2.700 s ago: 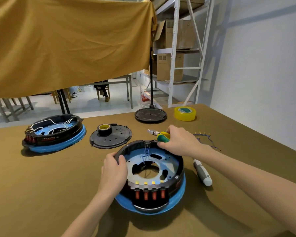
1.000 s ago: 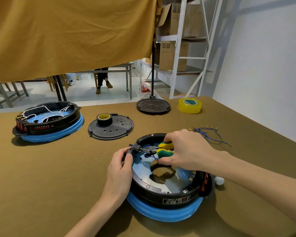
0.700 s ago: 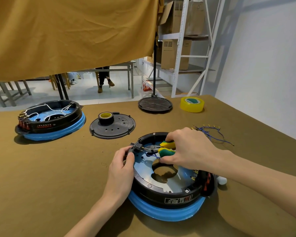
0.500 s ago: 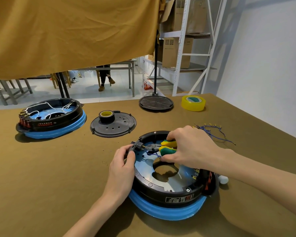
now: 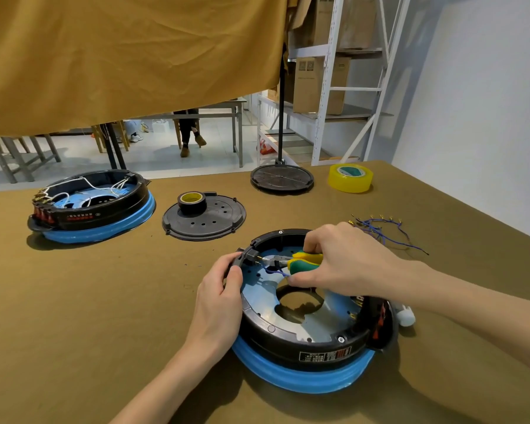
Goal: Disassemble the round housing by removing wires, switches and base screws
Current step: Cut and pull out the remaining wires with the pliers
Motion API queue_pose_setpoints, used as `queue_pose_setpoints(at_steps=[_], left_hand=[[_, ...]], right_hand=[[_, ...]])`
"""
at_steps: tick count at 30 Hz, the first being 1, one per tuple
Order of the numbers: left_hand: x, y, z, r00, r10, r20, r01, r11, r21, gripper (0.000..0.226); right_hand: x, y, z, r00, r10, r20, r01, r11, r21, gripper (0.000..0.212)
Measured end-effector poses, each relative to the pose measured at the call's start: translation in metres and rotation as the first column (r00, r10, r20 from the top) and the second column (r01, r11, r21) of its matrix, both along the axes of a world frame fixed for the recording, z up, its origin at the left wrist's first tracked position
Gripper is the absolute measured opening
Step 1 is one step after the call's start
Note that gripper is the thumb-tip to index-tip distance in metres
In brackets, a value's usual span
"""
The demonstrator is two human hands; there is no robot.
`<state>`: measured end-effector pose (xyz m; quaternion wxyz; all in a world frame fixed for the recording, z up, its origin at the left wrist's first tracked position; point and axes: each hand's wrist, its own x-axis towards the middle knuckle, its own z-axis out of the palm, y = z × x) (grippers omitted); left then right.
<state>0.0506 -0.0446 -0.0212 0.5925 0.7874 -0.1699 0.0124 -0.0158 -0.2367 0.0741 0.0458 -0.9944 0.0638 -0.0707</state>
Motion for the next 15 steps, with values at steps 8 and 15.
queue_pose_setpoints(at_steps=[8, 15], left_hand=[[-0.0013, -0.0004, 0.0008, 1.0, 0.015, 0.002, -0.015, 1.0, -0.006, 0.033], [-0.0017, -0.0018, 0.0022, 0.999, 0.034, -0.007, -0.034, 0.999, -0.005, 0.032]], right_hand=[[-0.0037, 0.0017, -0.0009, 1.0, 0.015, 0.013, -0.014, 1.0, -0.015, 0.052], [-0.0069, 0.0028, -0.0053, 0.999, 0.033, 0.041, -0.03, 0.997, -0.076, 0.05]])
